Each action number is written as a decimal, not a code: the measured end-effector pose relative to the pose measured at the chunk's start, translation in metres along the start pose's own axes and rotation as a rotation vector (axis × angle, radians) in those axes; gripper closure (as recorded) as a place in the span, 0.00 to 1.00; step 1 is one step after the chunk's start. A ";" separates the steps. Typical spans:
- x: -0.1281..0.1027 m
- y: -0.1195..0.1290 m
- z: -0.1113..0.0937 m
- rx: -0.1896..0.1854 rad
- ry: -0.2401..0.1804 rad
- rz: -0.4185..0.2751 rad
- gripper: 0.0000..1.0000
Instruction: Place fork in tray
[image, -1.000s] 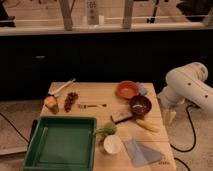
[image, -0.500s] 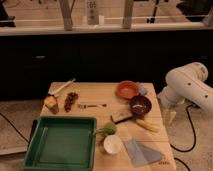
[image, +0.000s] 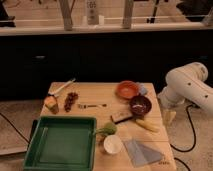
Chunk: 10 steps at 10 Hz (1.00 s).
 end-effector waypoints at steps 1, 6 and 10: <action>0.000 0.000 0.000 0.001 0.001 -0.001 0.20; -0.071 -0.011 0.003 0.016 0.014 -0.083 0.20; -0.106 -0.021 0.008 0.022 0.009 -0.116 0.20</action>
